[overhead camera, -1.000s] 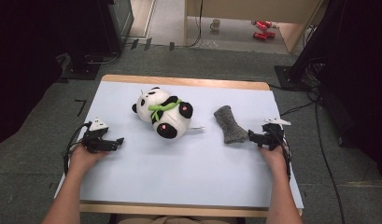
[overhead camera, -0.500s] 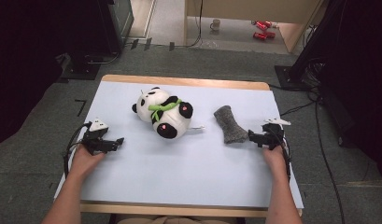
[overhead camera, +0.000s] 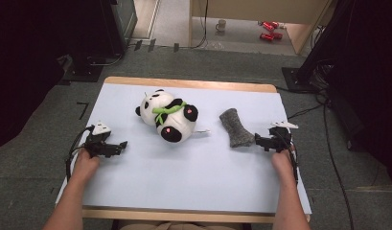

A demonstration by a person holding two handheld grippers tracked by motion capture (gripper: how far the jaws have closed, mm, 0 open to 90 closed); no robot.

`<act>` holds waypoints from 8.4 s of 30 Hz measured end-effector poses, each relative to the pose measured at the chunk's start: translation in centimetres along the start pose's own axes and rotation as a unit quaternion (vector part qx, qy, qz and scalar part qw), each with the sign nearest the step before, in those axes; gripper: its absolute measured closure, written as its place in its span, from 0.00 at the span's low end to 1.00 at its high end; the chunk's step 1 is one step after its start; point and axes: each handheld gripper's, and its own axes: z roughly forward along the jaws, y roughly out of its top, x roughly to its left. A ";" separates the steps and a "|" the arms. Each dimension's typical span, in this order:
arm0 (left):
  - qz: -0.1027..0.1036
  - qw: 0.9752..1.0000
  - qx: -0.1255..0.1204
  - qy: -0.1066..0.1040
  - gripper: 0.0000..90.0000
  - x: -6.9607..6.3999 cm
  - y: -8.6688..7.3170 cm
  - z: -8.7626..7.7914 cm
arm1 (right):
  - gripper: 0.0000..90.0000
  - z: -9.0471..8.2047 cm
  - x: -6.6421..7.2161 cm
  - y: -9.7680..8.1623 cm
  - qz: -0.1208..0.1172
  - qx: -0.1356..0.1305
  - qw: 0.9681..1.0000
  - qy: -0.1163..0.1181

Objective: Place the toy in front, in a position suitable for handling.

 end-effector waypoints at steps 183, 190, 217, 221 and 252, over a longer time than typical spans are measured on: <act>0.001 0.984 -0.073 -0.164 0.39 -8.9 10.4 -5.1 | 0.34 -2.5 0.9 2.1 0.007 0.000 1.000 0.030; 0.003 0.985 -0.063 -0.160 0.37 -8.4 8.9 -4.6 | 0.34 -3.4 1.9 3.0 0.013 -0.016 0.999 0.050; -0.002 0.984 -0.078 -0.158 0.30 -8.9 6.5 -2.4 | 0.41 -2.7 6.7 5.1 -0.040 -0.002 0.993 0.107; -0.004 0.984 -0.079 -0.159 0.29 -8.6 6.6 -2.3 | 0.41 -2.1 7.1 5.1 -0.040 0.007 0.993 0.111; -0.018 0.986 -0.076 -0.147 0.22 -9.5 5.1 -1.2 | 0.69 1.3 7.8 4.8 -0.045 0.068 0.990 0.114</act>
